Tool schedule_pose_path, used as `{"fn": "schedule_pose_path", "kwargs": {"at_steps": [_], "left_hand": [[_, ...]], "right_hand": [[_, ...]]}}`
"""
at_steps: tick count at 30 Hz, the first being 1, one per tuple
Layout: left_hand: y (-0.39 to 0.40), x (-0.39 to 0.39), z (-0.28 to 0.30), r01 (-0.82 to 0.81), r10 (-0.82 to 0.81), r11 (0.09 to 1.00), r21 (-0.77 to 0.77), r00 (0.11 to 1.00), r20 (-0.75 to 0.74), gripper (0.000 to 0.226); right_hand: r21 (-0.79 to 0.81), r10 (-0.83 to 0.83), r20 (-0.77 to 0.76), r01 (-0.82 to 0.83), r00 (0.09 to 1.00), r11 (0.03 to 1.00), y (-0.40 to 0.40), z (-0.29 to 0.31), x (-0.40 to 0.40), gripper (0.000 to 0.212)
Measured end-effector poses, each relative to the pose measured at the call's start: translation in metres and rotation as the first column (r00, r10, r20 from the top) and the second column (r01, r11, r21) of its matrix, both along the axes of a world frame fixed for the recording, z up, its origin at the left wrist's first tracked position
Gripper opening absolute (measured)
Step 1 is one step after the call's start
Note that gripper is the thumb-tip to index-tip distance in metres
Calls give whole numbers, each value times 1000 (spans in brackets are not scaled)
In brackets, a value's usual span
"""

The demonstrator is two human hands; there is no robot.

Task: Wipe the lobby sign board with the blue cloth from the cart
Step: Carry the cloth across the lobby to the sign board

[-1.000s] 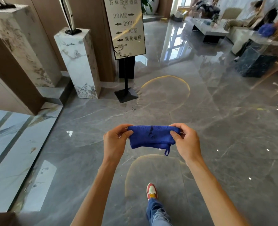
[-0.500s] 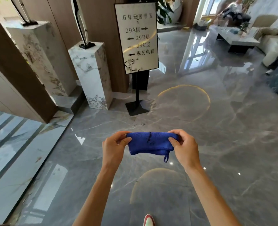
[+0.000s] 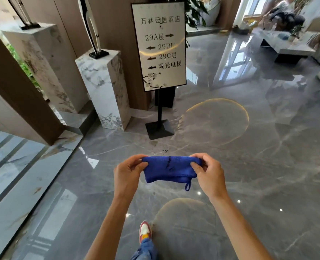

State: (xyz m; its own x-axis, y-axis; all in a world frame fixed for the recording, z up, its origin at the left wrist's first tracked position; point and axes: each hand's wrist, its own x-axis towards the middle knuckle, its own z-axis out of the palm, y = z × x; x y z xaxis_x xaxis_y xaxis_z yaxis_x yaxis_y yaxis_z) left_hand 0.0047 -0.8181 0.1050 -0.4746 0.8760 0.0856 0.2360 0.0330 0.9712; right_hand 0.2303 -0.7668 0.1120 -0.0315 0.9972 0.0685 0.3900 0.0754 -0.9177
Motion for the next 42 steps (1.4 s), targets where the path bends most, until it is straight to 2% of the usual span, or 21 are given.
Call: {"fn": "schedule_pose_path", "kwargs": {"at_steps": [6, 9, 20, 31, 36, 42], "left_hand": [[74, -26, 1, 16, -17, 999, 30, 999, 32, 28], [113, -44, 6, 11, -15, 998, 66, 998, 62, 29], [217, -83, 0, 38, -41, 998, 51, 998, 52, 30], [337, -76, -8, -30, 29, 999, 33, 999, 31, 25], [410, -59, -3, -59, 58, 997, 44, 998, 23, 36], [488, -35, 1, -116, 115, 993, 16, 992, 59, 27]], "right_hand": [[16, -12, -33, 13, 999, 1000, 71, 3, -26, 32], [29, -9, -53, 10, 999, 1000, 108, 7, -44, 34], [10, -27, -68, 28, 997, 1000, 207, 8, -81, 29], [-12, 26, -93, -27, 995, 1000, 342, 0, -79, 29], [2, 59, -113, -59, 992, 998, 425, -1, -65, 33], [-21, 116, -102, -119, 988, 993, 513, 4, -43, 32]]}}
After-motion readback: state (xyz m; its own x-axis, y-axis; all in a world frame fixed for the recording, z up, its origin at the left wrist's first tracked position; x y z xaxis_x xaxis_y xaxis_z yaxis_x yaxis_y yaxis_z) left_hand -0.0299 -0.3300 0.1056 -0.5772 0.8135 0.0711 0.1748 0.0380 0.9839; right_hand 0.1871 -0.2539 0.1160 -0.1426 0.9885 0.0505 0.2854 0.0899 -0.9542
